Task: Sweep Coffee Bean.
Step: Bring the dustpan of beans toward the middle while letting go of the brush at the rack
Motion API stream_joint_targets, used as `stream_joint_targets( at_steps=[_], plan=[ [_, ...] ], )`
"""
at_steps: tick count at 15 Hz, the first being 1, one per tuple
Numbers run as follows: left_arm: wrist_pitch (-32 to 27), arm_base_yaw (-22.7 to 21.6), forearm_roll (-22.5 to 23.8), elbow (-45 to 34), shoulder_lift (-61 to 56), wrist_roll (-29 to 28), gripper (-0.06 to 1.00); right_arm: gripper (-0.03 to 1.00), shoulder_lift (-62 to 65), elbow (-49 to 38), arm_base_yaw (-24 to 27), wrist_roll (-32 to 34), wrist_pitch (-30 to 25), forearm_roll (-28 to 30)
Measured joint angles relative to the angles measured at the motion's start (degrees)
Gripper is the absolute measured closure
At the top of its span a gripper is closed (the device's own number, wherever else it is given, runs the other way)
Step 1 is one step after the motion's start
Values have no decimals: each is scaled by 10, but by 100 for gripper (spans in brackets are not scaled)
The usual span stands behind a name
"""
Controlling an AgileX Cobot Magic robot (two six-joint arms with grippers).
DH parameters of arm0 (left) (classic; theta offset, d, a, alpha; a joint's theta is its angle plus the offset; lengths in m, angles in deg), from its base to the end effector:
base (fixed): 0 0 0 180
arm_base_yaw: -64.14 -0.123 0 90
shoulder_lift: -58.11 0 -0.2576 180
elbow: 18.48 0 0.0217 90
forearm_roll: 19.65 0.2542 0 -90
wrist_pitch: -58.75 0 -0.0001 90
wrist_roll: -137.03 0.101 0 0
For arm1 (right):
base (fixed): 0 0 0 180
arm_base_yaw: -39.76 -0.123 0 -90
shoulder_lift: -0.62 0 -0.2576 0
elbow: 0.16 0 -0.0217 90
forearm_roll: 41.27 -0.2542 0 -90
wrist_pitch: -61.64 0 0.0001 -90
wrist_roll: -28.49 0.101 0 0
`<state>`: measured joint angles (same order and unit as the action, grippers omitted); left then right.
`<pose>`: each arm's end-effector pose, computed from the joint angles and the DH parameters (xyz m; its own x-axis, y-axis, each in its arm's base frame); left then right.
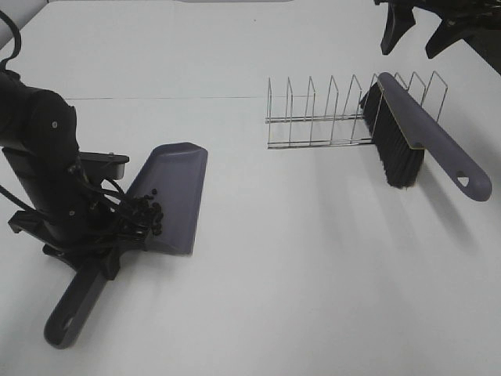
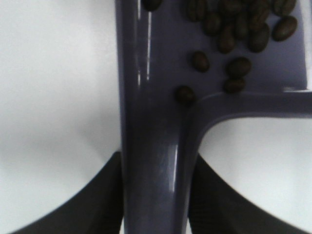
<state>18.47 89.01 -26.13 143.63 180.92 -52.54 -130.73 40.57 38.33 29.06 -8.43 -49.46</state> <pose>0.2835 -0.1395 0.0558 -0.9831 0.1801 0.0318 0.1777 0.9818 -0.0671 0.4574 0.0250 0.2409 -0.9448 0.0348 -0.3258 -0.0138 0.9892 0.1457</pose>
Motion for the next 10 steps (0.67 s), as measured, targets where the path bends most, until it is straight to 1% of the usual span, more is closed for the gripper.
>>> stream_joint_targets(
  at_steps=[3,5,7,8,10],
  plan=[
    [9,0,-10,0,0,0,63,38,29,-3,0,1,1,-7],
    [21,0,-23,0,0,0,63,38,58,-30,0,1,1,-13],
    [30,0,-35,0,0,5,63,38,86,-64,-1,1,1,-9],
    [36,0,-44,0,1,19,63,38,125,-116,-1,1,1,7],
    [30,1,-46,15,12,22,63,38,162,-158,-1,1,1,13]
  ],
)
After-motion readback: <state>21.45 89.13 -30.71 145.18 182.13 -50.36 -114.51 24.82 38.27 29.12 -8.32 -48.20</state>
